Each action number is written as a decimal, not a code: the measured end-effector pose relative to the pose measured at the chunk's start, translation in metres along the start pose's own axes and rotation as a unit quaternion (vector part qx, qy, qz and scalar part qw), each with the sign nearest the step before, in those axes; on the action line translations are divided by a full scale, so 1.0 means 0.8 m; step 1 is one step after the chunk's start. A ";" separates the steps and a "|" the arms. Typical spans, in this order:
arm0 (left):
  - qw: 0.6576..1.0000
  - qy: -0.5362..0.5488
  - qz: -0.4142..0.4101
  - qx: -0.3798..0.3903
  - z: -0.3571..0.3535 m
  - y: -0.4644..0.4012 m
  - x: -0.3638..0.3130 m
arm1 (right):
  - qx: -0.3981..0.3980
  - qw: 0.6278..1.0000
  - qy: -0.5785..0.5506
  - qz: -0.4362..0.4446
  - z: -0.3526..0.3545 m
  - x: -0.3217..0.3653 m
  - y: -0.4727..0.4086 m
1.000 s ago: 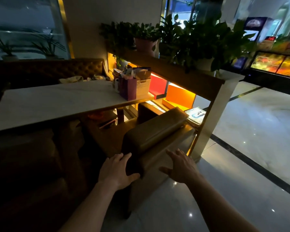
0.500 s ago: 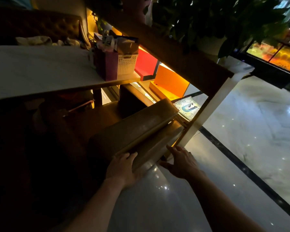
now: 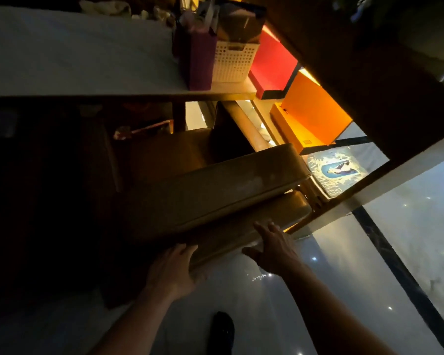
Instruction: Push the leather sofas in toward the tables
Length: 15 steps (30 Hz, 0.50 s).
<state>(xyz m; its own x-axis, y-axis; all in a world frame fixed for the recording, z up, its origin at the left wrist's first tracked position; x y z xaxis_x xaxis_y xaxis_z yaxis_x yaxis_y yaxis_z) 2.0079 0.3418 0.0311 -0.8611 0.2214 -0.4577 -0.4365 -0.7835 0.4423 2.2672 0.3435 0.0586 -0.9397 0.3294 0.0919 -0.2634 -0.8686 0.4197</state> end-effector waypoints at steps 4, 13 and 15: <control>0.996 0.012 0.088 -0.032 -0.037 -0.019 -0.009 | 0.003 0.997 0.043 0.066 -0.012 -0.028 -0.066; 0.967 -0.089 0.157 -0.182 -0.078 -0.030 0.001 | 0.002 0.984 0.080 0.157 -0.058 -0.062 -0.153; 0.963 -0.094 0.159 -0.196 -0.086 -0.033 0.005 | -0.025 0.985 0.068 0.159 -0.070 -0.067 -0.152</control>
<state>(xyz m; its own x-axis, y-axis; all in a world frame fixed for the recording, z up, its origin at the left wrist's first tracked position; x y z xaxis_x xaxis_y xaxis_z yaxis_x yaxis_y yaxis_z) 2.0337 0.3232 -0.0351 -0.9831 0.0058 -0.1831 -0.0420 -0.9799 0.1950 2.3374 0.4110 -0.0481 -0.9960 -0.0122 0.0887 0.0422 -0.9378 0.3447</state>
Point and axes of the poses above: each hand's wrist, its own y-axis away from the middle knuckle, its own z-axis out of the back of the hand, x = y × z, the point moved 2 cm from there along -y, towards the middle knuckle, and after that the axes turned 8 degrees about -z, right-handed, at the moved point
